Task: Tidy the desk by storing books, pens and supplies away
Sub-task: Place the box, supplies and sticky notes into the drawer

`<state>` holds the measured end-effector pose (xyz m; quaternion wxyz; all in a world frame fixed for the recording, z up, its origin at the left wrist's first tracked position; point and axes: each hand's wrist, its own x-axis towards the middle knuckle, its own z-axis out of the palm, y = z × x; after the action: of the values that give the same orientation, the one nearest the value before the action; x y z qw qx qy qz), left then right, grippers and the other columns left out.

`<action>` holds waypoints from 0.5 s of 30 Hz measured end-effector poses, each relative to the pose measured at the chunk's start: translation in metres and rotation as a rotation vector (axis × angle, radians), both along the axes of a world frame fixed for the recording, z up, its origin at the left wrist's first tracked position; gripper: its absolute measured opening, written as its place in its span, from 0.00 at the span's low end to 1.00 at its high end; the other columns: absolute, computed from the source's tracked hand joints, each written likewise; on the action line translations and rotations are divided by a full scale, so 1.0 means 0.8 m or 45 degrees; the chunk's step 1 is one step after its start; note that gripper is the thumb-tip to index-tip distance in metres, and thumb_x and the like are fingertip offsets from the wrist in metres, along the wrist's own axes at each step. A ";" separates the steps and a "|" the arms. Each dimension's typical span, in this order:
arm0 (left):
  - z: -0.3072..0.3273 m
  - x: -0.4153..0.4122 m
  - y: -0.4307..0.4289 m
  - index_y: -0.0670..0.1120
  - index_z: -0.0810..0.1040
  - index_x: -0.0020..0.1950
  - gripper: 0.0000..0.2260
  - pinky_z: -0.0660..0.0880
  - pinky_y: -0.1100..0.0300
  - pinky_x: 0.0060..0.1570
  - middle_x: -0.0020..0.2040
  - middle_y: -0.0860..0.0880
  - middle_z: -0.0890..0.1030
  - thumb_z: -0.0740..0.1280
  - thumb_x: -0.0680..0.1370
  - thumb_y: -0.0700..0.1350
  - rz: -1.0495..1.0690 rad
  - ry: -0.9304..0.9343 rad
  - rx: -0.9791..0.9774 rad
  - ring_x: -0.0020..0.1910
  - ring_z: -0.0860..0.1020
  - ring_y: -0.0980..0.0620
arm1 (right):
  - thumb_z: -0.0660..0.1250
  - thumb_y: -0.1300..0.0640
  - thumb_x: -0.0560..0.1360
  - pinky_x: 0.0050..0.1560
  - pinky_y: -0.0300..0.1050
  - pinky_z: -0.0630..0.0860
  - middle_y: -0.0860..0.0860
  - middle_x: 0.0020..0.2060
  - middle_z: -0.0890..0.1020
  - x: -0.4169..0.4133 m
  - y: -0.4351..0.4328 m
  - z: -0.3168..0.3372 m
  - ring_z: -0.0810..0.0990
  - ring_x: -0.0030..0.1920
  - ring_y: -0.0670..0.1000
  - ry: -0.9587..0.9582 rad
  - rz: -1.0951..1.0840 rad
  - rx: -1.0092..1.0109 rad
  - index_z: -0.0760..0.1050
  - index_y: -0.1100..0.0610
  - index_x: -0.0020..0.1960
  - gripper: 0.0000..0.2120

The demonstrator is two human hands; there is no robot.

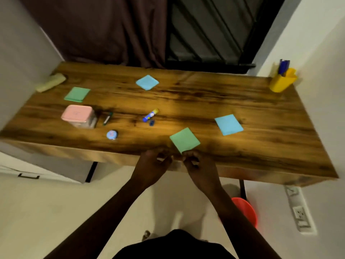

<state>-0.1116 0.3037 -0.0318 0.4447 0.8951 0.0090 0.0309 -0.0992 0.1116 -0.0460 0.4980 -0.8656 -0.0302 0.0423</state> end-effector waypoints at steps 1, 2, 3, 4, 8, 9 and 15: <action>0.002 -0.005 0.023 0.50 0.84 0.50 0.05 0.78 0.70 0.43 0.47 0.58 0.84 0.75 0.75 0.44 0.026 -0.029 -0.001 0.47 0.82 0.65 | 0.71 0.53 0.78 0.52 0.34 0.77 0.42 0.51 0.85 0.002 0.022 0.004 0.82 0.54 0.41 0.023 0.036 -0.002 0.83 0.49 0.54 0.06; 0.003 -0.009 0.043 0.49 0.84 0.49 0.05 0.80 0.66 0.42 0.46 0.56 0.84 0.75 0.75 0.43 0.037 -0.060 -0.003 0.47 0.82 0.62 | 0.71 0.52 0.79 0.51 0.30 0.75 0.42 0.52 0.85 0.003 0.039 0.008 0.82 0.54 0.41 0.040 0.060 -0.001 0.82 0.49 0.55 0.06; 0.005 -0.015 0.066 0.49 0.84 0.49 0.05 0.81 0.64 0.42 0.45 0.55 0.85 0.75 0.75 0.42 0.049 -0.092 -0.008 0.46 0.83 0.60 | 0.71 0.52 0.79 0.50 0.28 0.73 0.42 0.52 0.84 0.004 0.061 0.011 0.81 0.54 0.41 0.040 0.081 -0.007 0.82 0.49 0.56 0.06; 0.006 -0.020 0.086 0.48 0.85 0.49 0.05 0.82 0.62 0.41 0.45 0.54 0.85 0.75 0.75 0.41 0.063 -0.108 -0.018 0.46 0.83 0.59 | 0.71 0.52 0.79 0.49 0.25 0.71 0.41 0.51 0.84 0.004 0.080 0.014 0.81 0.53 0.40 0.031 0.096 -0.018 0.83 0.50 0.55 0.06; 0.006 -0.041 0.156 0.50 0.85 0.50 0.05 0.82 0.62 0.41 0.47 0.58 0.86 0.75 0.76 0.43 0.168 -0.087 -0.083 0.47 0.83 0.59 | 0.72 0.53 0.79 0.45 0.22 0.70 0.38 0.47 0.82 0.004 0.151 0.018 0.78 0.47 0.33 -0.008 0.175 -0.045 0.83 0.51 0.53 0.05; 0.004 -0.046 0.171 0.50 0.85 0.50 0.04 0.83 0.62 0.42 0.47 0.59 0.85 0.75 0.76 0.43 0.209 -0.070 -0.096 0.47 0.83 0.60 | 0.72 0.52 0.79 0.46 0.22 0.71 0.38 0.47 0.83 0.004 0.168 0.016 0.79 0.47 0.33 -0.023 0.201 -0.051 0.83 0.51 0.53 0.05; -0.011 -0.069 0.241 0.51 0.85 0.52 0.06 0.81 0.65 0.44 0.46 0.62 0.84 0.76 0.76 0.46 0.435 -0.016 -0.123 0.47 0.82 0.63 | 0.71 0.51 0.79 0.53 0.35 0.78 0.42 0.50 0.86 0.002 0.244 -0.010 0.83 0.53 0.40 0.101 0.357 0.007 0.82 0.48 0.53 0.04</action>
<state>-0.1670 0.4967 -0.0404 0.4755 0.8579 0.1597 0.1112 -0.0980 0.3070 -0.0544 0.4902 -0.8493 -0.1311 0.1455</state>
